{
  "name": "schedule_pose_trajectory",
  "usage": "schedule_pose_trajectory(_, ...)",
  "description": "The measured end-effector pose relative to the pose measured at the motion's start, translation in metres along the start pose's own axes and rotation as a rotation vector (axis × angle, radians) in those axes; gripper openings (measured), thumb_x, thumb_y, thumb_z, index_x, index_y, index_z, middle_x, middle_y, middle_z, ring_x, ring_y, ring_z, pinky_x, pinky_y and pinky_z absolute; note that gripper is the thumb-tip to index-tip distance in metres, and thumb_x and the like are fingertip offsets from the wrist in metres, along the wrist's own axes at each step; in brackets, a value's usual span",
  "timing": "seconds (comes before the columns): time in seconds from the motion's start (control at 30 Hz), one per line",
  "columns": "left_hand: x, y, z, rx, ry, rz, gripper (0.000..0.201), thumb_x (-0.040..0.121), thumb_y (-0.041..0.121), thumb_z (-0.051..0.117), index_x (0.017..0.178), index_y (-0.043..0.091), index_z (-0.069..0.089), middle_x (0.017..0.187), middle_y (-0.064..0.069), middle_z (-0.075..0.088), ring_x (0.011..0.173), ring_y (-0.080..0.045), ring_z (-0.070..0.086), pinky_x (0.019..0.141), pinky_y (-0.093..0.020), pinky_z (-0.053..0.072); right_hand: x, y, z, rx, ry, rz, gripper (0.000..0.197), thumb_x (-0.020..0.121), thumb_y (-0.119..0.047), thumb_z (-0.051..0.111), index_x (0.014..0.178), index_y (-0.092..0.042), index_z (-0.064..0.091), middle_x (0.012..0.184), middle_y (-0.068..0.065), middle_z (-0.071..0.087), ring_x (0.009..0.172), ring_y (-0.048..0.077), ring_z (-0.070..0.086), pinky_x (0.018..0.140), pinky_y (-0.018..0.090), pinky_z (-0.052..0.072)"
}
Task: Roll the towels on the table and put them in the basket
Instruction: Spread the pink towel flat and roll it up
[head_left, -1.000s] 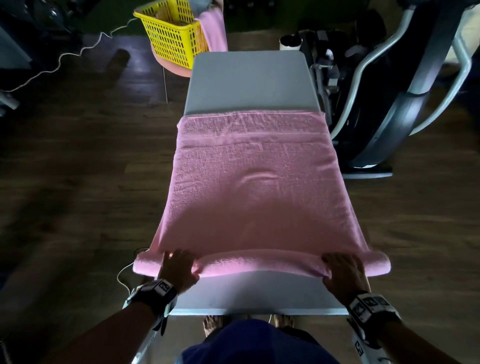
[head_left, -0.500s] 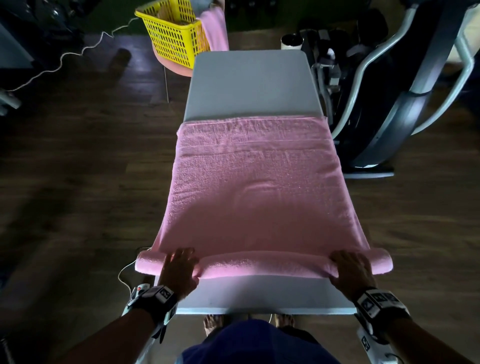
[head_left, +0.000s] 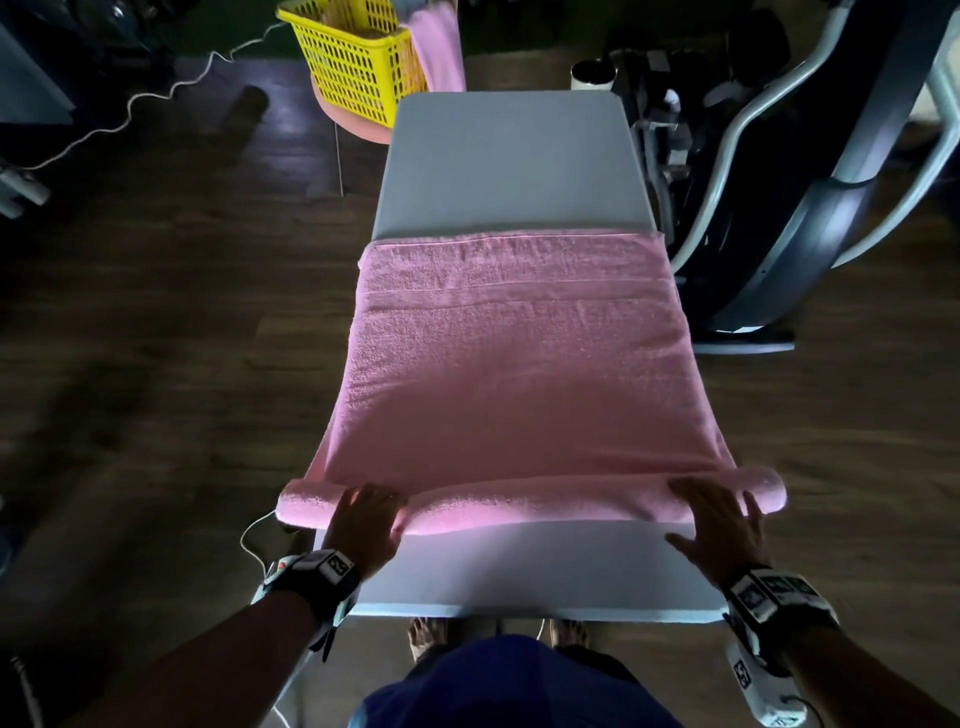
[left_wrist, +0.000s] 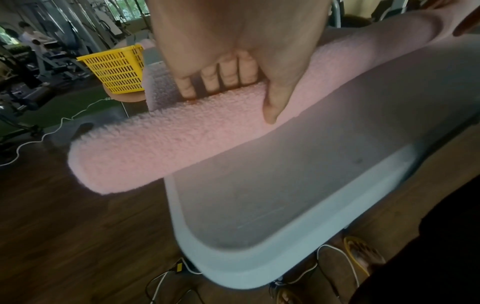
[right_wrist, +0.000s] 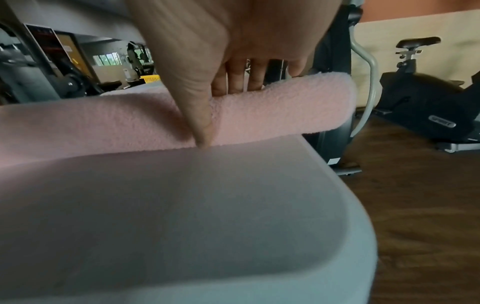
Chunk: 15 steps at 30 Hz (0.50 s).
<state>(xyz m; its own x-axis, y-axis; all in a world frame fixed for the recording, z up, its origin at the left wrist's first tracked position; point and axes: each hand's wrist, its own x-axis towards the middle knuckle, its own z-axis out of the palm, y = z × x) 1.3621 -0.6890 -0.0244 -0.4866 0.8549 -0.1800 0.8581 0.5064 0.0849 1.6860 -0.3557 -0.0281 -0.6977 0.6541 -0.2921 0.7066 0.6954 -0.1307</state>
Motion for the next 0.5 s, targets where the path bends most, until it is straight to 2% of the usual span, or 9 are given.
schedule_pose_trajectory(0.07, -0.004, -0.008, -0.001, 0.030, -0.010, -0.003, 0.039, 0.045, 0.030, 0.089, 0.080, 0.023, 0.073, 0.081, 0.004, 0.070, 0.075, -0.020, 0.067, 0.073, -0.034, 0.051, 0.006, -0.012, 0.001, 0.025, 0.079, -0.025, 0.061, 0.058, -0.027, 0.089, 0.114, -0.021, 0.066, 0.115, 0.003, 0.066, 0.109, 0.029, 0.060, 0.099, 0.059, 0.036)
schedule_pose_trajectory(0.1, -0.007, -0.015, -0.002, 0.038, -0.013, -0.011, 0.040, 0.044, 0.032, 0.088, 0.080, 0.024, 0.073, 0.081, 0.005, 0.070, 0.075, -0.020, 0.067, 0.072, -0.035, 0.052, 0.009, -0.020, 0.002, 0.032, 0.112, -0.050, 0.055, 0.058, -0.025, 0.089, 0.108, -0.020, 0.068, 0.108, 0.002, 0.068, 0.103, 0.029, 0.062, 0.095, 0.056, 0.040)
schedule_pose_trajectory(0.17, -0.013, -0.023, -0.006, 0.030, -0.012, -0.031, 0.037, 0.045, 0.033, 0.083, 0.080, 0.024, 0.074, 0.080, 0.004, 0.070, 0.074, -0.021, 0.068, 0.070, -0.037, 0.054, 0.012, -0.034, 0.004, 0.063, 0.121, -0.082, 0.049, 0.059, -0.020, 0.088, 0.104, -0.020, 0.070, 0.105, 0.002, 0.069, 0.100, 0.029, 0.063, 0.095, 0.051, 0.040)
schedule_pose_trajectory(0.27, -0.021, -0.025, -0.008, 0.031, -0.012, -0.044, 0.027, 0.051, 0.034, 0.068, 0.075, 0.022, 0.072, 0.076, 0.004, 0.070, 0.070, -0.021, 0.068, 0.064, -0.038, 0.054, 0.009, -0.044, 0.008, 0.091, 0.090, -0.101, 0.051, 0.056, -0.017, 0.086, 0.104, -0.020, 0.071, 0.105, 0.000, 0.070, 0.101, 0.027, 0.063, 0.100, 0.044, 0.034)
schedule_pose_trajectory(0.33, -0.026, -0.019, -0.007, 0.027, -0.028, -0.041, 0.025, 0.051, 0.037, 0.064, 0.072, 0.023, 0.072, 0.073, 0.007, 0.070, 0.068, -0.019, 0.068, 0.064, -0.038, 0.055, 0.003, -0.039, 0.005, 0.074, 0.066, -0.098, 0.049, 0.055, -0.022, 0.085, 0.103, -0.024, 0.072, 0.102, -0.004, 0.071, 0.099, 0.025, 0.063, 0.100, 0.043, 0.034)
schedule_pose_trajectory(0.4, -0.031, -0.011, -0.005, 0.013, -0.068, -0.029, 0.027, 0.057, 0.044, 0.061, 0.071, 0.024, 0.072, 0.071, 0.009, 0.070, 0.067, -0.017, 0.068, 0.066, -0.037, 0.054, -0.005, -0.023, 0.007, 0.072, 0.038, -0.092, 0.049, 0.055, -0.028, 0.085, 0.102, -0.026, 0.072, 0.100, -0.005, 0.071, 0.097, 0.024, 0.064, 0.096, 0.045, 0.041)
schedule_pose_trajectory(0.43, -0.033, -0.006, -0.005, 0.010, -0.088, -0.017, 0.029, 0.060, 0.048, 0.057, 0.070, 0.025, 0.071, 0.070, 0.011, 0.069, 0.066, -0.016, 0.067, 0.065, -0.036, 0.054, -0.009, -0.016, 0.007, 0.056, 0.014, -0.088, 0.047, 0.056, -0.035, 0.082, 0.101, -0.027, 0.072, 0.099, -0.006, 0.072, 0.096, 0.023, 0.064, 0.095, 0.044, 0.043)
schedule_pose_trajectory(0.5, -0.034, 0.003, -0.007, 0.013, -0.096, 0.015, 0.034, 0.066, 0.052, 0.048, 0.066, 0.026, 0.070, 0.067, 0.012, 0.067, 0.063, -0.014, 0.066, 0.062, -0.035, 0.054, -0.015, -0.005, 0.011, 0.006, -0.027, -0.073, 0.044, 0.063, -0.055, 0.067, 0.101, -0.033, 0.071, 0.099, -0.011, 0.071, 0.096, 0.019, 0.064, 0.095, 0.042, 0.043)
